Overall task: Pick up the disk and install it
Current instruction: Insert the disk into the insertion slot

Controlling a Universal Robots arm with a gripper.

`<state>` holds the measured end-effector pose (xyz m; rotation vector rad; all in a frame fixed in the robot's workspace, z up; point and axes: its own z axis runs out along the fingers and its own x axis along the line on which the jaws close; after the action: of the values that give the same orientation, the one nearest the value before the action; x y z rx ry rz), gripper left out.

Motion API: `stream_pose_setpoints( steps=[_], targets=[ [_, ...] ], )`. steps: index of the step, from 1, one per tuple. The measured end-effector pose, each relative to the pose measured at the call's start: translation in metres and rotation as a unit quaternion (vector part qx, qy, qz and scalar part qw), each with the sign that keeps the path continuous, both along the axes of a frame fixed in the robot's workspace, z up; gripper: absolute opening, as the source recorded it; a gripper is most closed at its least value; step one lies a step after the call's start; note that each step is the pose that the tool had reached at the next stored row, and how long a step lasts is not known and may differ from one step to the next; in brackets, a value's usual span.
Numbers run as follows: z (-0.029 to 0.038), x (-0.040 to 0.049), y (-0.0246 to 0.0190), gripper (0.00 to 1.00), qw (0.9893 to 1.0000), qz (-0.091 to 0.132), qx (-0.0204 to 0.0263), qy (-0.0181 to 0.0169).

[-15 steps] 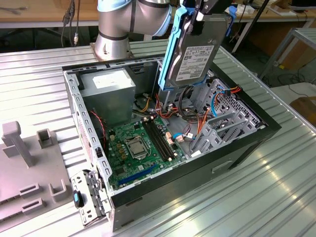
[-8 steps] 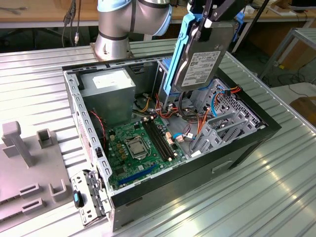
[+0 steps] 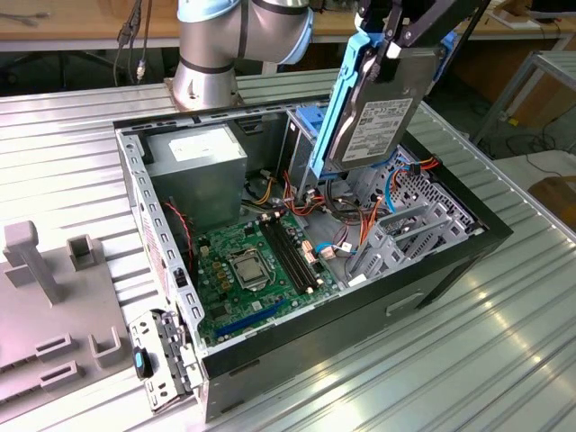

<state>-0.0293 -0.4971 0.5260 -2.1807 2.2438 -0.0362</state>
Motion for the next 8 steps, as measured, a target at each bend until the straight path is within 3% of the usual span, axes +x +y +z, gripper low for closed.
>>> stream_pose_setpoints(
  steps=[5, 8],
  targets=[
    [-0.0023, 0.0041, -0.0060, 0.36, 1.0000, 0.000, -0.0001, -0.0010],
    [-0.0053, 0.0094, -0.0146, 0.36, 1.0000, 0.000, 0.0000, -0.0011]
  ],
)
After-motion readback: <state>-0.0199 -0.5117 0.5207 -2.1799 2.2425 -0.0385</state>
